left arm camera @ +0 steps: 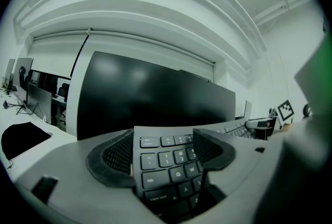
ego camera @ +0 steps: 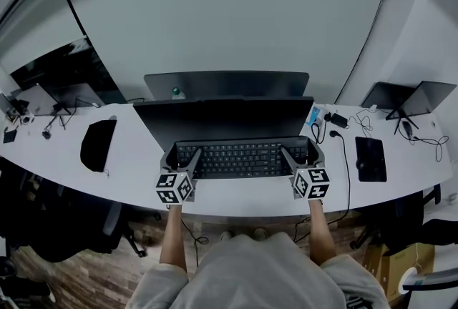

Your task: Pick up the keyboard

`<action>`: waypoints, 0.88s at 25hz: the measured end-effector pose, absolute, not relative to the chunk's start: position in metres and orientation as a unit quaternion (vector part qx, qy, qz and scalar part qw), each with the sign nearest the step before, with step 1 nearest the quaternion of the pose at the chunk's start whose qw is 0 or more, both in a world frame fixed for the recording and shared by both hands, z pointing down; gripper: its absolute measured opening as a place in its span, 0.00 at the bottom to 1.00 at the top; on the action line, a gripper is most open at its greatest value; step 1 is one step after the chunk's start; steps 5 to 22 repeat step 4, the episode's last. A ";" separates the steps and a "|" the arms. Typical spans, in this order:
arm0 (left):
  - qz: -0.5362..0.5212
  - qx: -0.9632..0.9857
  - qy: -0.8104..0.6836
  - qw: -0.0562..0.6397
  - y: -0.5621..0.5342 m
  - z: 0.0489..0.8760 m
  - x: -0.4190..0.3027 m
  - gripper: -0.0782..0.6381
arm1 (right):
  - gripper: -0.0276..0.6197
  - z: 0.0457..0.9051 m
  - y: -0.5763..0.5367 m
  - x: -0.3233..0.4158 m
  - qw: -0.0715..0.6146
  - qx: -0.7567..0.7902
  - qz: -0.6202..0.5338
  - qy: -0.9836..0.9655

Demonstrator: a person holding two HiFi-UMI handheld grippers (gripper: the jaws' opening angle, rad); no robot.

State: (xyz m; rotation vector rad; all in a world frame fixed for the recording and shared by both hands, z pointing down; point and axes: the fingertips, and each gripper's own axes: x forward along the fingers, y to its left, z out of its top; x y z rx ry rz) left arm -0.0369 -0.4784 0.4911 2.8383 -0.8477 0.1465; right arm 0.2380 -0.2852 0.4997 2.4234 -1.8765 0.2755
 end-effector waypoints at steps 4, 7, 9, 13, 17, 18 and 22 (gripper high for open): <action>0.052 0.953 -0.283 0.090 -0.478 0.494 -0.035 0.57 | 0.63 0.502 -0.284 0.241 0.033 0.787 0.092 -0.609; 0.052 0.953 -0.283 0.090 -0.478 0.494 -0.035 0.57 | 0.63 0.502 -0.284 0.241 0.033 0.787 0.092 -0.609; 0.052 0.953 -0.283 0.090 -0.478 0.494 -0.035 0.57 | 0.63 0.502 -0.284 0.241 0.033 0.787 0.092 -0.609; 0.052 0.953 -0.283 0.090 -0.478 0.494 -0.035 0.57 | 0.63 0.502 -0.284 0.241 0.033 0.787 0.092 -0.609; 0.052 0.953 -0.283 0.090 -0.478 0.494 -0.035 0.57 | 0.63 0.502 -0.284 0.241 0.033 0.787 0.092 -0.609; 0.052 0.953 -0.283 0.090 -0.478 0.494 -0.035 0.57 | 0.63 0.502 -0.284 0.241 0.033 0.787 0.092 -0.609; 0.052 0.953 -0.283 0.090 -0.478 0.494 -0.035 0.57 | 0.63 0.502 -0.284 0.241 0.033 0.787 0.092 -0.609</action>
